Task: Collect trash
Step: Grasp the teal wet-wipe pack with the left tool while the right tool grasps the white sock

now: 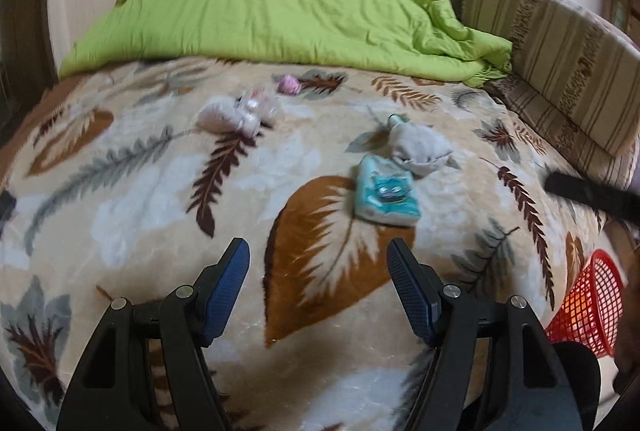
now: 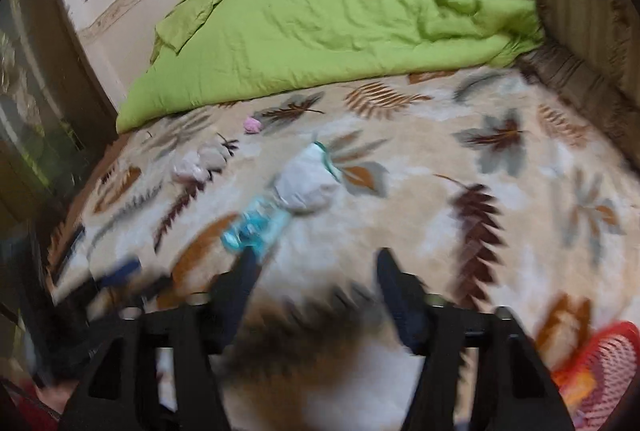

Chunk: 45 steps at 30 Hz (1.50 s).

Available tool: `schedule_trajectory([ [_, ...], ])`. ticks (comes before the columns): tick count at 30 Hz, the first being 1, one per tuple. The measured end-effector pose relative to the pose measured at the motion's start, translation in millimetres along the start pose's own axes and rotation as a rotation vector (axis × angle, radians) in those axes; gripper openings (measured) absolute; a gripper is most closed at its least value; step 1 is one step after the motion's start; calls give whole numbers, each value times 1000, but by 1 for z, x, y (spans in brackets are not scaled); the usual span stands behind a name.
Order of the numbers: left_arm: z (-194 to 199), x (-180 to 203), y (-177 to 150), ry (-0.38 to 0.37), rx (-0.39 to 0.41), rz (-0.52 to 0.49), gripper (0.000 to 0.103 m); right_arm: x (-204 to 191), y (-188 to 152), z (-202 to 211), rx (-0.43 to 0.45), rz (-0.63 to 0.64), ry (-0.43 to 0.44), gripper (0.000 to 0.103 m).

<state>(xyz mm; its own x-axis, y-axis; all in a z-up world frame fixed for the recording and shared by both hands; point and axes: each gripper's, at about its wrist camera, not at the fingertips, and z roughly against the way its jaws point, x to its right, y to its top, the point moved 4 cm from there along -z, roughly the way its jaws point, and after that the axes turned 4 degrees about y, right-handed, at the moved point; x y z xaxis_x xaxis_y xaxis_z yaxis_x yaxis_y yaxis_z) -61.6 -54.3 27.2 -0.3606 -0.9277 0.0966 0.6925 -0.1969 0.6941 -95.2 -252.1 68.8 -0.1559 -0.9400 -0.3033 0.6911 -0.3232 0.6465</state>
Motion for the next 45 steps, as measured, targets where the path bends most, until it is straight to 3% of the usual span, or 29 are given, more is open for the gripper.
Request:
schedule_trajectory([
  [9, -19, -23, 10, -3, -25, 55, 70, 12, 45, -125, -65, -201, -41, 71],
  [12, -24, -33, 16, 5, -26, 90, 70, 14, 40, -150, -118, -223, -19, 33],
  [17, -35, -25, 29, -16, -34, 90, 70, 12, 32, -116, -15, -153, -65, 24],
  [23, -68, 30, 46, -82, -83, -31, 78, 16, 17, -49, 145, -87, -192, 23],
  [28, -108, 69, 38, -77, -161, -108, 80, 17, 11, -39, 154, -26, -275, 24],
  [30, -113, 79, 35, -18, -119, -151, 80, 15, 13, -41, 158, 9, -320, 24],
  [32, -116, 81, 34, -6, -108, -166, 80, 15, 14, -41, 163, 21, -331, 24],
  [34, -116, 72, 37, -4, -100, -128, 68, 14, 16, -41, 174, 43, -357, 24],
  [35, -118, 66, 40, 14, -99, -108, 51, 13, 16, -41, 179, 50, -360, 24],
  [36, -119, 62, 41, 21, -99, -99, 46, 12, 17, -41, 184, 58, -365, 24],
  [45, -117, 52, 48, -7, -76, -70, 36, -2, 17, -48, 187, 120, -373, 24],
])
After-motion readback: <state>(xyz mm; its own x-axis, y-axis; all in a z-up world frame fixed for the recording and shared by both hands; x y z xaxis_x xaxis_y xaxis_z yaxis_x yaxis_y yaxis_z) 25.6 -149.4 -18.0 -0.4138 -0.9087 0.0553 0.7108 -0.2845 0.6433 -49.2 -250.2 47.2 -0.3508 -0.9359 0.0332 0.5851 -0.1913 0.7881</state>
